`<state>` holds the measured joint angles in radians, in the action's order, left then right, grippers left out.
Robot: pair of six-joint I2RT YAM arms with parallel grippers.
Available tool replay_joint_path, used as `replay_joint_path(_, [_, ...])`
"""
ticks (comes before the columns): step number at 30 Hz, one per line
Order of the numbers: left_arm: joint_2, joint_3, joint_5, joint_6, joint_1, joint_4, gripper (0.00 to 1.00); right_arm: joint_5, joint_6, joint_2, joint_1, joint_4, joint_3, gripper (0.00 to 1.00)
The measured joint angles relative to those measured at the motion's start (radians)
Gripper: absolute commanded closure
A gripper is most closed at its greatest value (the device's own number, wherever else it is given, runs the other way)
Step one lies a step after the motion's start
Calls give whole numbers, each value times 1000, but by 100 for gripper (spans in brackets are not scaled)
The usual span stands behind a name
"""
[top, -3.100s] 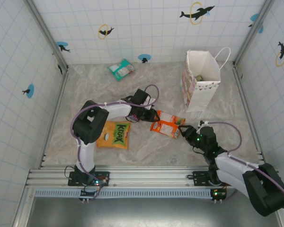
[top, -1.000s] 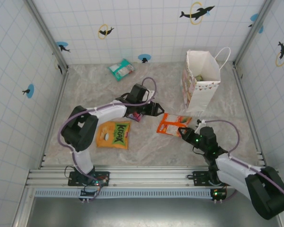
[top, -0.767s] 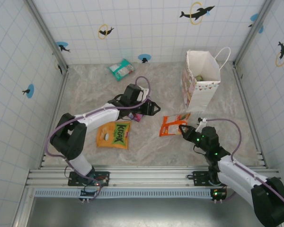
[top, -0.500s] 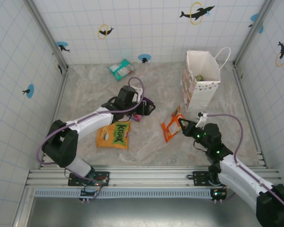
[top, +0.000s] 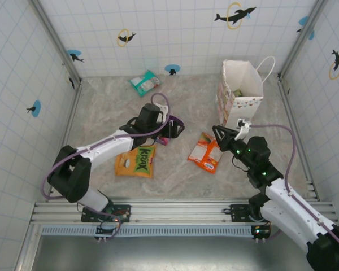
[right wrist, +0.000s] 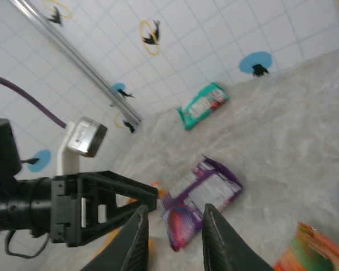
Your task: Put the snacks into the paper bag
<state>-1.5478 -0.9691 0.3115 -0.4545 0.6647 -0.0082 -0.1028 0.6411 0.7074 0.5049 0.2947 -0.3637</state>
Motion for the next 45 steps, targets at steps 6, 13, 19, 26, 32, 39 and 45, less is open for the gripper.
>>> replay_joint_path(6, [-95,0,122,-37,0,22,27,29,69,3,-13,-185,6,53])
replay_joint_path(13, [-220,-11,241,-52,16,18,31,-2,169,16,-68,-274,117,49])
replay_joint_path(19, [-318,-51,315,-73,42,25,33,-52,216,56,-97,-280,216,50])
replay_joint_path(26, [-400,-88,386,-89,43,41,35,-109,234,121,-127,-212,266,57])
replay_joint_path(32, [-446,-114,446,-115,48,94,37,-153,233,191,-145,-129,269,62])
replay_joint_path(39, [-507,-145,510,-153,66,165,44,-195,230,276,-156,-56,270,72])
replay_joint_path(45, [-530,-151,536,-180,76,203,54,-223,222,323,-160,-6,270,75])
